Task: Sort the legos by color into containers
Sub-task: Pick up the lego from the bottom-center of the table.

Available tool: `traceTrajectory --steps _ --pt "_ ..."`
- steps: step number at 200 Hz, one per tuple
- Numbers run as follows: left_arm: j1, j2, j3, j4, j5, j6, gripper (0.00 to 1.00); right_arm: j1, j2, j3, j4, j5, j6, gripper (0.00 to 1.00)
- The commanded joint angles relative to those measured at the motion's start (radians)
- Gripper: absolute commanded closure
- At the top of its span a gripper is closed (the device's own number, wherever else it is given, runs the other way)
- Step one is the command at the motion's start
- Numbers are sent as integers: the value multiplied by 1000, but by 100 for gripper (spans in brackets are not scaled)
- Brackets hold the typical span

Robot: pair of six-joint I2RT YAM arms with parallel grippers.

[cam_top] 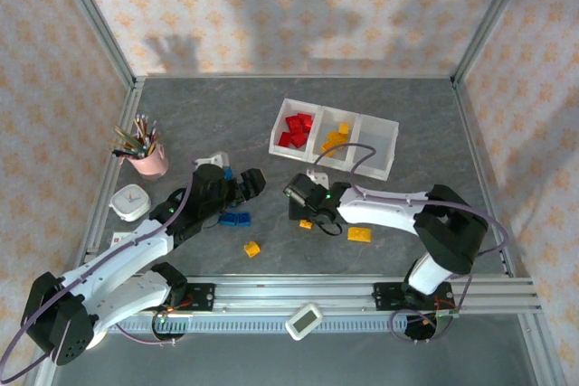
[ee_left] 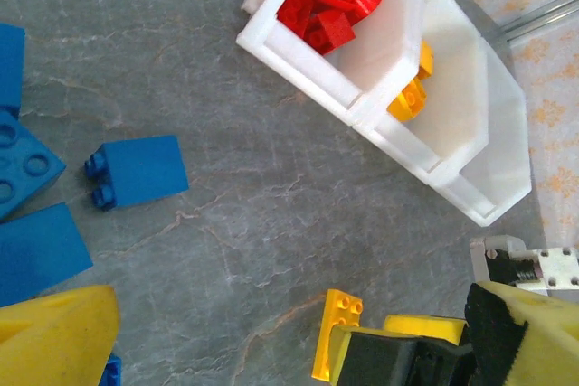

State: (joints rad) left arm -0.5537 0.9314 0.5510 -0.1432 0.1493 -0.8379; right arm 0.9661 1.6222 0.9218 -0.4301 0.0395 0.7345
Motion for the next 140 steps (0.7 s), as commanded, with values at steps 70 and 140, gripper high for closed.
traceTrajectory --steps 70,140 --pt "5 3 -10 -4 -16 -24 1 28 106 0 15 76 54 46" --pt "5 20 5 2 -7 -21 1 28 110 11 38 68 26 68"
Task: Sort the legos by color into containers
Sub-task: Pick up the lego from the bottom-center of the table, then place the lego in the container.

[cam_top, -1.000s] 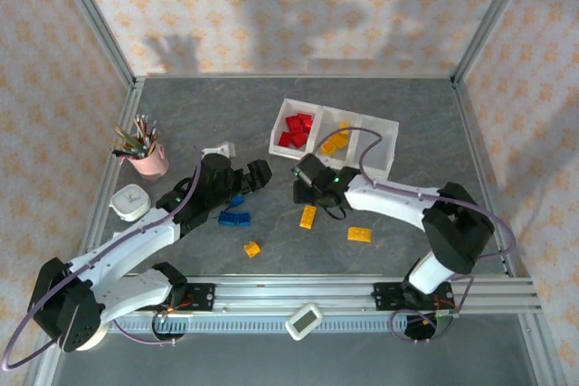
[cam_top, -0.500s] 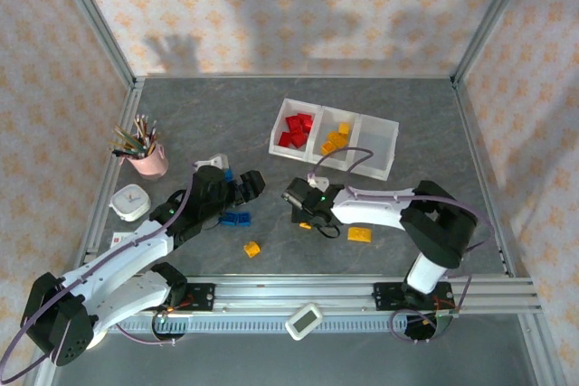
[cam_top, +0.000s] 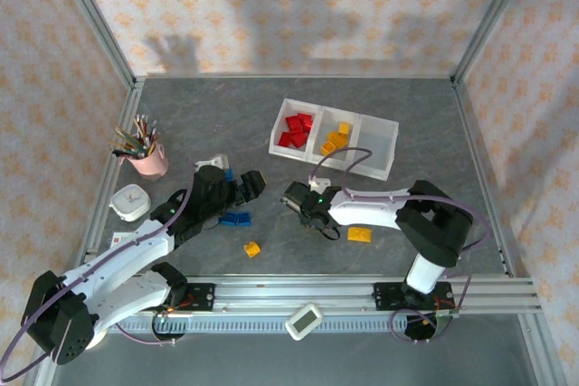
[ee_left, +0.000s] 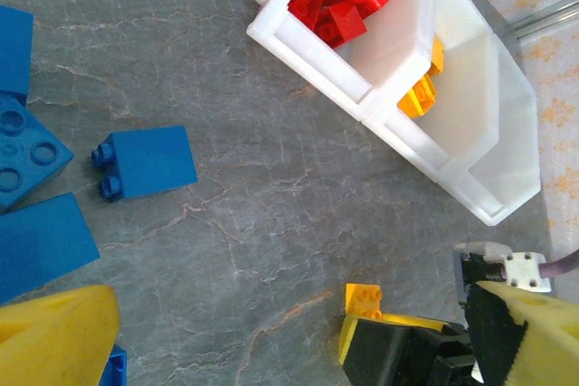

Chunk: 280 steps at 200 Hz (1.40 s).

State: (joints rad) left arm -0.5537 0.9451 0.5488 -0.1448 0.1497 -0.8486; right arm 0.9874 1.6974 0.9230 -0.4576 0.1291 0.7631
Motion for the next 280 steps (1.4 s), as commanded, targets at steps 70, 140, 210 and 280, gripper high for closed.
traceTrajectory --steps 70,140,210,280 --pt "5 48 60 13 -8 2 1 -48 -52 97 14 40 -109 72" --pt "7 145 166 56 -12 29 1 -237 -34 294 1 104 -320 70" --pt "12 274 251 117 -5 40 1 -430 206 559 32 88 -399 70" --pt "18 325 303 110 -8 66 1 -499 389 769 -14 95 -428 58"
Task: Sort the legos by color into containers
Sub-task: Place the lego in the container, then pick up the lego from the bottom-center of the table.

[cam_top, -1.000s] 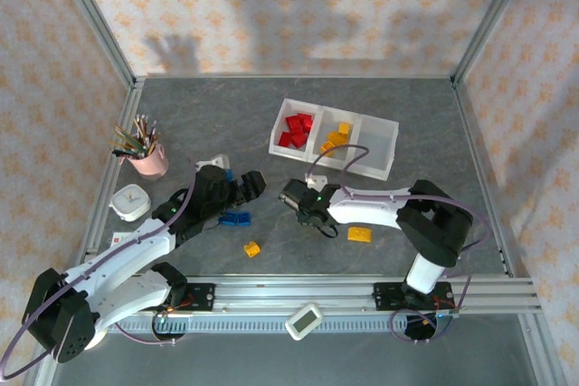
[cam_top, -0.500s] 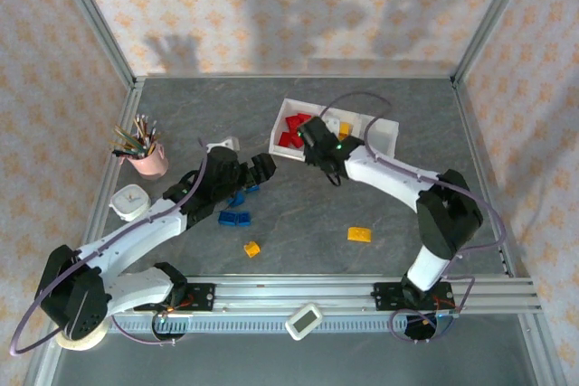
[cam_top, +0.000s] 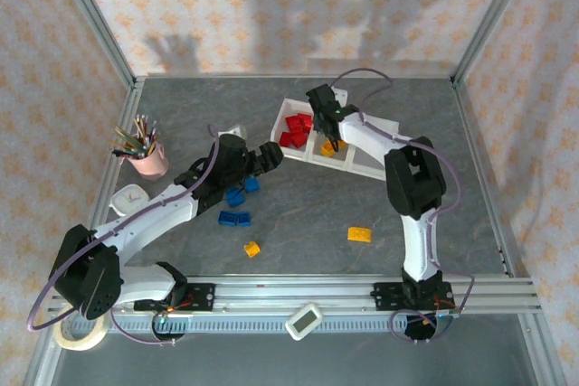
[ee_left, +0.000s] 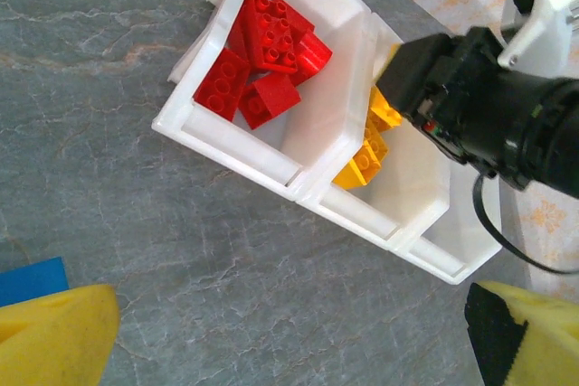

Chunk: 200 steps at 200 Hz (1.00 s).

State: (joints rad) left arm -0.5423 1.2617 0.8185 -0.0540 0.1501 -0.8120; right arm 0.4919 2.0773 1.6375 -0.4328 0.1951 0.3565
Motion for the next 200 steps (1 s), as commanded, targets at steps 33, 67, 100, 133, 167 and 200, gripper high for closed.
traceTrajectory --steps 33,67,100,133,167,200 --pt "6 2 45 -7 -17 45 1 -4 -48 5 -20 15 -21 48" --pt "7 -16 37 -29 -27 48 1 -3 -141 -78 -12 1 -22 42" --pt "6 -37 17 -39 -11 43 1 -1 -265 -200 -6 -45 -8 38" --pt "1 -82 -19 -53 1 23 1 12 -393 -331 -30 -88 10 34" --pt "-30 -136 -62 -62 5 5 1 38 -529 -477 -92 -77 55 28" --pt "-77 -183 -108 -68 -13 -35 1 51 -675 -635 -141 -92 142 24"
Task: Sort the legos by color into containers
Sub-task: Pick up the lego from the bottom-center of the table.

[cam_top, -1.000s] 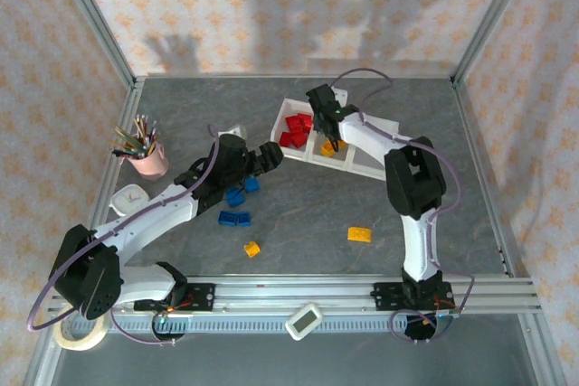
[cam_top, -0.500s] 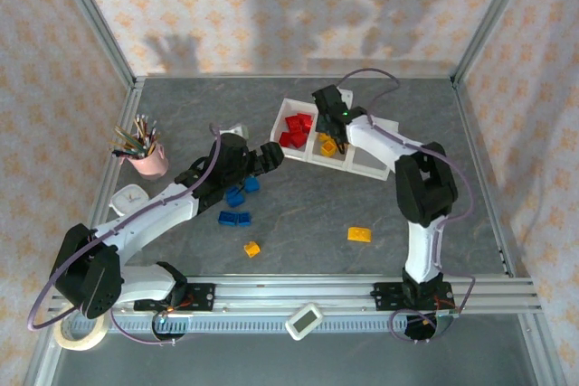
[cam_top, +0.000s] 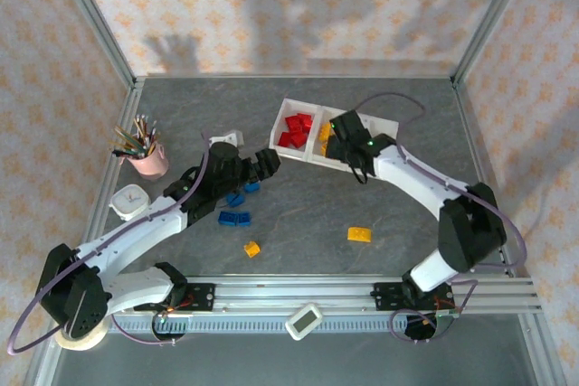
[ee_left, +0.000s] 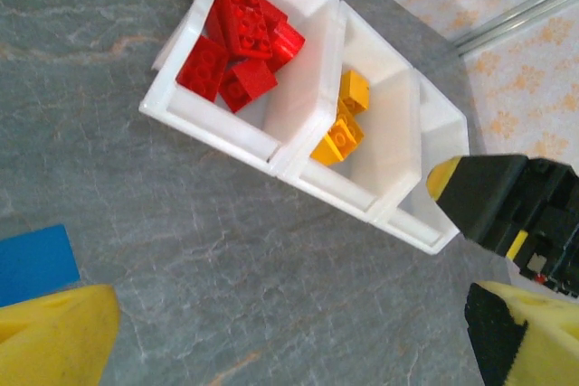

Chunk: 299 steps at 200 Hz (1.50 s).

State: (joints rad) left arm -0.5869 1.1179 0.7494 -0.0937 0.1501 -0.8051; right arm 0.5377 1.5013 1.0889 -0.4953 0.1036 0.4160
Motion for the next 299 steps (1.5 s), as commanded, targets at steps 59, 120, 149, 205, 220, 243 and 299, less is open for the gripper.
traceTrajectory --steps 59,120,149,205,220,243,299 --pt "-136 -66 -133 60 -50 -149 1 45 -263 -343 -84 -88 276 15" --pt "-160 -66 -140 65 -78 -162 1 148 -283 -464 -98 -110 414 9" --pt "-159 -66 -140 58 -79 -162 1 172 -288 -503 -108 -112 450 8" --pt "-160 -69 -144 51 -91 -156 1 259 -255 -498 -84 -137 496 9" --pt "-159 -69 -140 48 -93 -154 1 292 -234 -481 -74 -141 516 10" --pt "-160 -69 -136 37 -99 -154 1 329 -197 -444 -109 -106 531 10" --pt "-159 -68 -135 34 -103 -152 1 347 -174 -457 -156 -86 537 11"
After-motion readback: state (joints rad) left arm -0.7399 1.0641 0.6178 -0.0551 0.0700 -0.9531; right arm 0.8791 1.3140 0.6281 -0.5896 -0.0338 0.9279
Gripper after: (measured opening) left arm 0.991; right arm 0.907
